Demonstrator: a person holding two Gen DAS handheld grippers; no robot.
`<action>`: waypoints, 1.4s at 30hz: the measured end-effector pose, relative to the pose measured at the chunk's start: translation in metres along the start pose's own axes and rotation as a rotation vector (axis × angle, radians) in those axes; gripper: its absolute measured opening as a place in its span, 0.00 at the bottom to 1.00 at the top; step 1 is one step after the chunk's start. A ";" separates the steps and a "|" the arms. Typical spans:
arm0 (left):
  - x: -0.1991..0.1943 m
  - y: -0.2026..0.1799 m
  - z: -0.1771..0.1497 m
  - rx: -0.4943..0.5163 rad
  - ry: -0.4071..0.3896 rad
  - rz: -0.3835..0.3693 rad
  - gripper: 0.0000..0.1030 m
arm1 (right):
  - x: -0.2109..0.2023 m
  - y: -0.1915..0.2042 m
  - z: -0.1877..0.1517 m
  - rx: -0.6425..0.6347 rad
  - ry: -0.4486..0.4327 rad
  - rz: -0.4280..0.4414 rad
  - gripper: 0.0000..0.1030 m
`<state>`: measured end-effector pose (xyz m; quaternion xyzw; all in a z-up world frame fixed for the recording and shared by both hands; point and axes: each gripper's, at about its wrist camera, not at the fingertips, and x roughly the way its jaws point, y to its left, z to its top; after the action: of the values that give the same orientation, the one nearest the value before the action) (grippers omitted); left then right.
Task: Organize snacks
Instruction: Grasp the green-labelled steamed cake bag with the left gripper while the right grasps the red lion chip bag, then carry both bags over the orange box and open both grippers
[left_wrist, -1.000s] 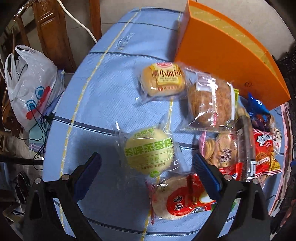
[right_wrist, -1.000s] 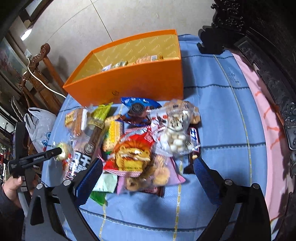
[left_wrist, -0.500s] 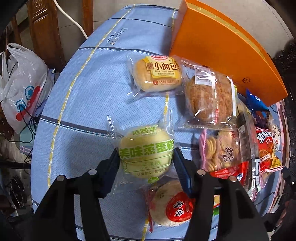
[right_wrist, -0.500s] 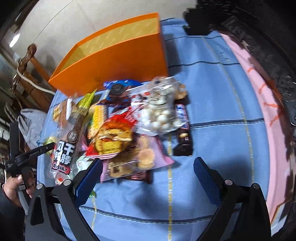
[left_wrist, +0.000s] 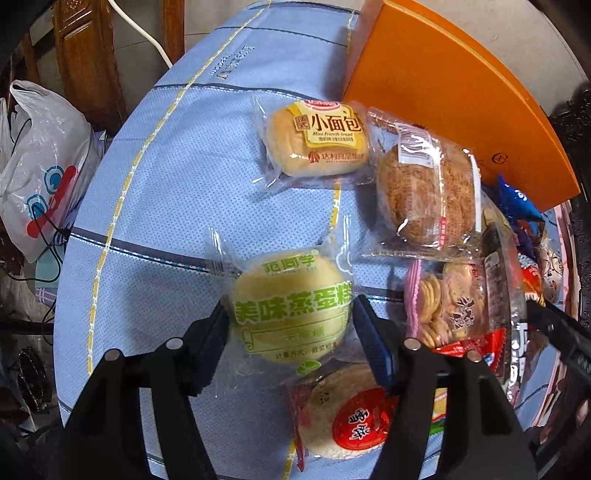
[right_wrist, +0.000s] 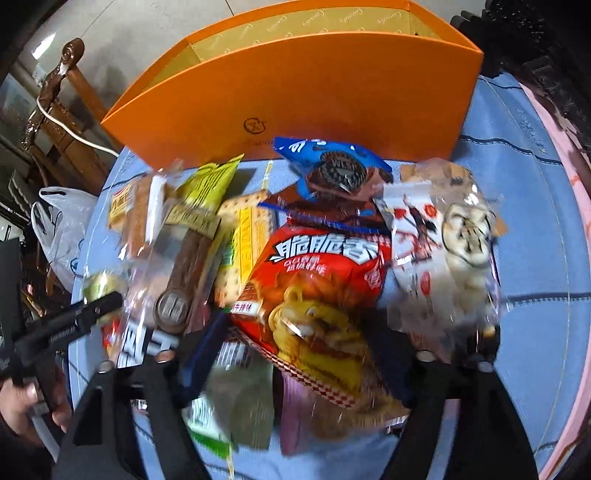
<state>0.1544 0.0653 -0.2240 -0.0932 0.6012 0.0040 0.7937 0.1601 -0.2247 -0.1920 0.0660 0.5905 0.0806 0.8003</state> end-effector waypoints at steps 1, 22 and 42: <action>0.003 0.001 0.000 -0.005 0.005 -0.010 0.65 | 0.001 0.001 0.001 -0.006 0.001 -0.013 0.59; -0.003 0.012 -0.009 -0.017 0.008 -0.079 0.56 | -0.034 -0.020 0.003 0.083 0.010 0.163 0.76; 0.011 -0.005 0.001 0.044 -0.004 -0.033 0.61 | 0.031 -0.005 0.032 -0.054 0.162 -0.047 0.76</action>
<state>0.1591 0.0592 -0.2334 -0.0855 0.5977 -0.0222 0.7968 0.2004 -0.2234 -0.2129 0.0236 0.6523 0.0826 0.7531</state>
